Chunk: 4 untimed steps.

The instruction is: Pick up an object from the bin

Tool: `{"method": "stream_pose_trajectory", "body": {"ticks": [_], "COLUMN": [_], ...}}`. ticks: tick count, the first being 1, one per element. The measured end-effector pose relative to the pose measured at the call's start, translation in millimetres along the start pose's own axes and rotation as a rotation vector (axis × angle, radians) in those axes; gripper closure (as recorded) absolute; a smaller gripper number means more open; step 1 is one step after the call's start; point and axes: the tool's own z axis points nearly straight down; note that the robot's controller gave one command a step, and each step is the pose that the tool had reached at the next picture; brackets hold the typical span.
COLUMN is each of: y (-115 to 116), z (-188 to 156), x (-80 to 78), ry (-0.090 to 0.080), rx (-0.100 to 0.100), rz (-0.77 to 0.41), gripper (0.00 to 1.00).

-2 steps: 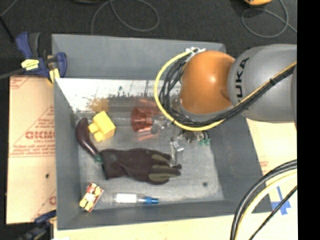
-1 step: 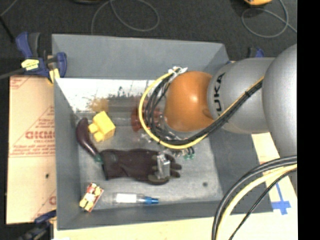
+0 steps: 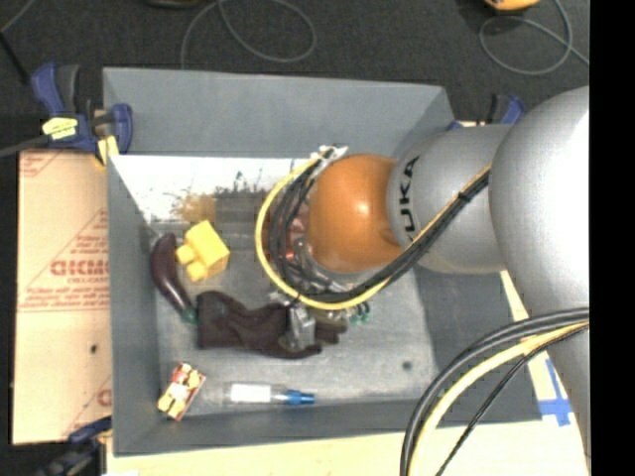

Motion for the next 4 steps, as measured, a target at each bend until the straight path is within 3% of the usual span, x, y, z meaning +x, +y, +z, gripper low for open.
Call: {"method": "stream_pose_trajectory", "body": {"ticks": [2, 4], "y": [0.3, -0.7], "z": [-4.1, -40.6], "x": [1.2, 0.5], "ry": [0.002, 0.0], "rx": [-0.001, 0.001], "rz": [0.001, 0.002], "gripper": [1.0, 1.0]}}
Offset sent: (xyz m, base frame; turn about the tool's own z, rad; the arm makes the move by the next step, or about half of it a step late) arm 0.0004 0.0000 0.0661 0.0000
